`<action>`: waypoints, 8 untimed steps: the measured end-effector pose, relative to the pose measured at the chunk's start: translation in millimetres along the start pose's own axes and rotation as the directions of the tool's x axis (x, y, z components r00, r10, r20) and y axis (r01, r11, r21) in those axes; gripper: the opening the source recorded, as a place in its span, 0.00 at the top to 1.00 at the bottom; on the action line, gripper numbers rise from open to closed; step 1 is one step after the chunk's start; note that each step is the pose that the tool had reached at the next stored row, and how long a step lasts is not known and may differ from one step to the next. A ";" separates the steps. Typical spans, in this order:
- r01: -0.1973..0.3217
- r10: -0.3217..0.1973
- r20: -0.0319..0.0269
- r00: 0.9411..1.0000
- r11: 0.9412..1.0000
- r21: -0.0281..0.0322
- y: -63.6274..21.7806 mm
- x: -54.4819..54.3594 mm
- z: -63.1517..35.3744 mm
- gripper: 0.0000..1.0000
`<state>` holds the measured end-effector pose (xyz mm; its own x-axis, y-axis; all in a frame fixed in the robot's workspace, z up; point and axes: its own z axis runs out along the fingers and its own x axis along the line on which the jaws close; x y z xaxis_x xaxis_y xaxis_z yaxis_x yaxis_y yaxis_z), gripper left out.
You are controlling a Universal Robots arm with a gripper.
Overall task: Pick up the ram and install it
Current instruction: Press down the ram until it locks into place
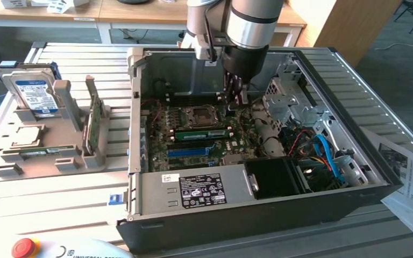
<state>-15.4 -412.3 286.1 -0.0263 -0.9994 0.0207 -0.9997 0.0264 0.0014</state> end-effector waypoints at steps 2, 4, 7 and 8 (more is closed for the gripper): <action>-0.001 0.001 0.000 1.000 1.000 0.000 0.1 -1.1 0.0 0.89; -0.002 0.002 0.000 1.000 1.000 0.000 0.1 -2.2 0.0 0.89; -0.002 0.002 0.000 1.000 1.000 0.000 0.1 -2.9 0.0 0.89; -0.002 0.002 0.000 1.000 1.000 0.000 0.1 -3.0 0.0 0.89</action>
<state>-15.4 -409.4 286.0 -0.0286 -0.9994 0.0208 -0.9996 0.0286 0.0015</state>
